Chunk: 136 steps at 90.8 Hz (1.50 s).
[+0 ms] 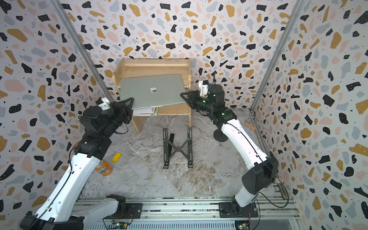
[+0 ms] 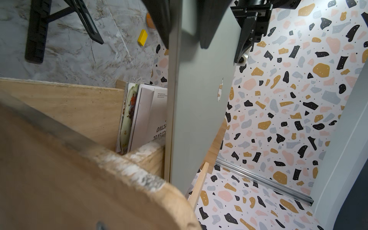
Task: Close the laptop lid and set it aside
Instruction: Place the laptop on the shelf.
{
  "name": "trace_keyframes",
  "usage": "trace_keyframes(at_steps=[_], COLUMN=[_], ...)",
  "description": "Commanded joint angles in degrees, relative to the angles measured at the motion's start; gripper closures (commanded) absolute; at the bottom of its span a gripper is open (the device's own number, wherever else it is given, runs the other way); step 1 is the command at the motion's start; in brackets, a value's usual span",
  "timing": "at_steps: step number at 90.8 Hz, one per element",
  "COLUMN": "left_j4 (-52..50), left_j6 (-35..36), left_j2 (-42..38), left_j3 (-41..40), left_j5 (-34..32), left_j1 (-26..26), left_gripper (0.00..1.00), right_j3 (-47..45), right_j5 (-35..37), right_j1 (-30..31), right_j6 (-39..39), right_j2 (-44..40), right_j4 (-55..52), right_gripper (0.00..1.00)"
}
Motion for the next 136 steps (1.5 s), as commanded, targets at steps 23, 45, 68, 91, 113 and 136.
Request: trace_keyframes(at_steps=[23,45,68,91,113,136], left_j4=[11.2,12.2,14.1,14.1,13.8,13.8], left_j6=[-1.1,-4.3,-6.9,-6.9,-6.1,-5.6], left_j2=[7.3,11.5,14.8,17.3,19.1,21.8], left_j3=[5.2,8.8,10.0,12.7,14.1,16.3], left_j5=[5.5,7.0,7.4,6.8,5.8,5.2], left_j1=[1.3,2.9,4.5,4.8,4.9,5.0], left_gripper=[0.85,0.86,0.92,0.96,0.98,0.95], right_j3=[8.4,14.3,20.2,23.5,23.8,25.1], right_j5=[-7.1,-6.2,-5.7,-4.5,-0.5,-1.0], right_j1=[4.4,4.3,4.3,4.4,4.0,4.0], right_j6=[-1.3,-0.5,-1.2,-3.5,-8.3,-13.7], right_j2=[1.8,5.6,9.3,10.3,8.0,7.8], right_j4=[3.3,-0.9,-5.1,-9.7,-18.1,-23.7], right_gripper=[1.0,0.95,0.81,0.47,0.25,0.84])
